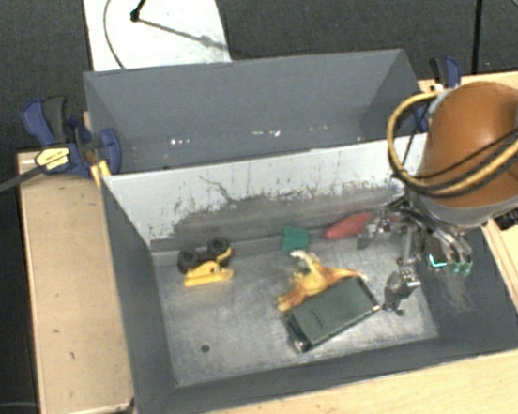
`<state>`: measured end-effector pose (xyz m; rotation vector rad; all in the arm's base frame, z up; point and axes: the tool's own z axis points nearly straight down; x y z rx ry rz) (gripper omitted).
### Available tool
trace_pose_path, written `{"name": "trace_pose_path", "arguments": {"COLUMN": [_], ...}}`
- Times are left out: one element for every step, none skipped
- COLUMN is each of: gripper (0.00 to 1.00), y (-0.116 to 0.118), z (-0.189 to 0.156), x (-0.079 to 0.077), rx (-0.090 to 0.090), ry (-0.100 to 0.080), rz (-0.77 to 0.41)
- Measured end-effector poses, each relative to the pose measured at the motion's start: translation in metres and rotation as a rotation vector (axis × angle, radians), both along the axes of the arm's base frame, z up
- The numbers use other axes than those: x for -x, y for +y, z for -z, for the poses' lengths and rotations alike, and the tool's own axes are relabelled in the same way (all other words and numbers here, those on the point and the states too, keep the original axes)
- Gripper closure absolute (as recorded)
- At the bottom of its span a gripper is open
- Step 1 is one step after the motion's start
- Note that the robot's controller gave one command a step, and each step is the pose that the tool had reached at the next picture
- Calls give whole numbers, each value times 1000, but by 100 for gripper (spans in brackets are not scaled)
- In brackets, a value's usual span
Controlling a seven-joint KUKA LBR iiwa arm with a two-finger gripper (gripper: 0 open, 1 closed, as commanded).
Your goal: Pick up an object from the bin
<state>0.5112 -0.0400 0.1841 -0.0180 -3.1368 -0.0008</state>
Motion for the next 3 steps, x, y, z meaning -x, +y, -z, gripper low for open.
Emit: {"name": "trace_pose_path", "arguments": {"gripper": [0, 0, 0], "y": [0, -1, 24], "z": [-3, 15, 45], "x": [-2, -14, -3], "rx": [1, 1, 0], "ry": [-7, -13, -6], "rz": [-1, -164, -377]}}
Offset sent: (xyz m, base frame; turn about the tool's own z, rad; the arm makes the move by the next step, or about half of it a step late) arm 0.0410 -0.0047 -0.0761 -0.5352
